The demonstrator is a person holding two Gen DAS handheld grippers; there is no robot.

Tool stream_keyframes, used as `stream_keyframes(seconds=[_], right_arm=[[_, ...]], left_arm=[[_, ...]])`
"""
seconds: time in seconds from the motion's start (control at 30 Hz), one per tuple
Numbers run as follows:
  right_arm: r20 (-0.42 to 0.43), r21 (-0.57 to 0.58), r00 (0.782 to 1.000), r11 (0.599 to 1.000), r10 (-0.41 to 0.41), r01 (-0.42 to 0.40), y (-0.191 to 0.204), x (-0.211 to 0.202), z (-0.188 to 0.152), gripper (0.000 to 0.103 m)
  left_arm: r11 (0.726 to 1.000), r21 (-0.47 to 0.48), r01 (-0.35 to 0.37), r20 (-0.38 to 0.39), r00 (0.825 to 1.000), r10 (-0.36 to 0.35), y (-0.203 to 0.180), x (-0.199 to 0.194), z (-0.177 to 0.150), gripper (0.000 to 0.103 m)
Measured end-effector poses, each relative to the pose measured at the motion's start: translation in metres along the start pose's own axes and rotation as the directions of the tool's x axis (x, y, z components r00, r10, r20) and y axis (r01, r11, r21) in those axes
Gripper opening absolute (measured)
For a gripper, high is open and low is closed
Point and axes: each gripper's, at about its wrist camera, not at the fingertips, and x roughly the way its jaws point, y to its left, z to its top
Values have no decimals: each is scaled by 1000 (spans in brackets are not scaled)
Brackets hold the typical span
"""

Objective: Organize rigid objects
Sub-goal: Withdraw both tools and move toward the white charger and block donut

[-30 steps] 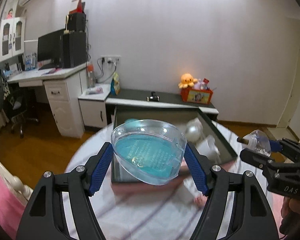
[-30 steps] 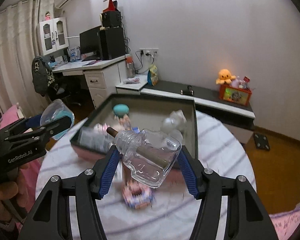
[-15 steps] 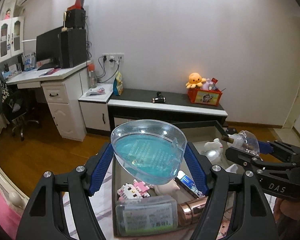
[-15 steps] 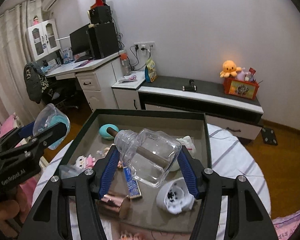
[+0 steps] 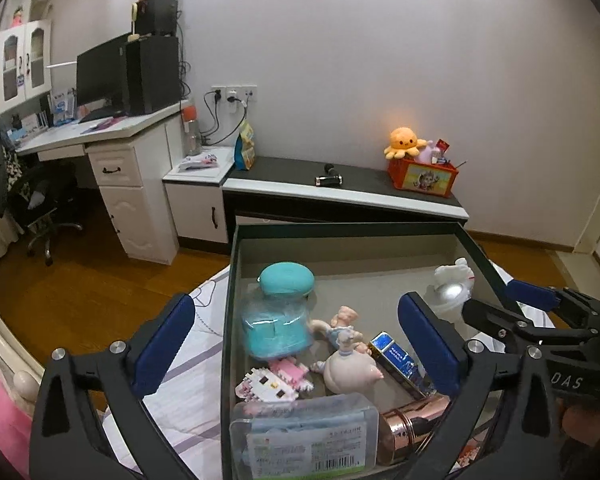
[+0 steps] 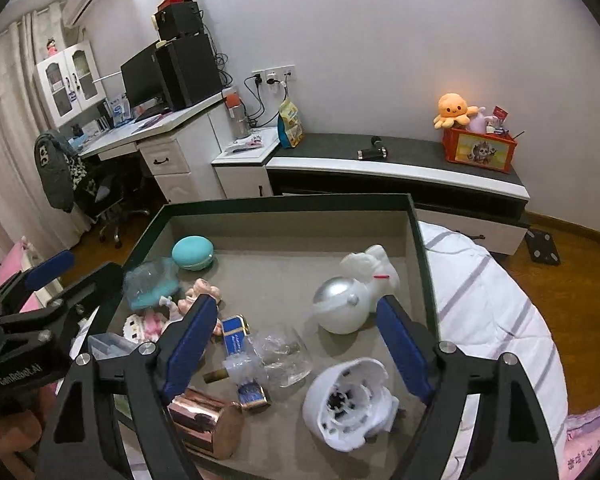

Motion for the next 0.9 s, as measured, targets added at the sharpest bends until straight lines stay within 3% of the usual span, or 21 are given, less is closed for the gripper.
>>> stream_keyframes(seconds=[0.4, 0.67, 0.9], right_arm=[[120, 38, 992, 999, -37, 33, -2, -81, -21, 92], [207, 45, 977, 998, -47, 38, 6, -149, -61, 92], [245, 64, 969, 998, -37, 22, 14, -182, -96, 92]], left_arm=[[1000, -3, -11, 88, 996, 12, 3, -74, -18, 103], [1000, -23, -3, 137, 991, 7, 5, -135, -50, 103], [1000, -26, -9, 155, 988, 12, 3, -178, -85, 103]])
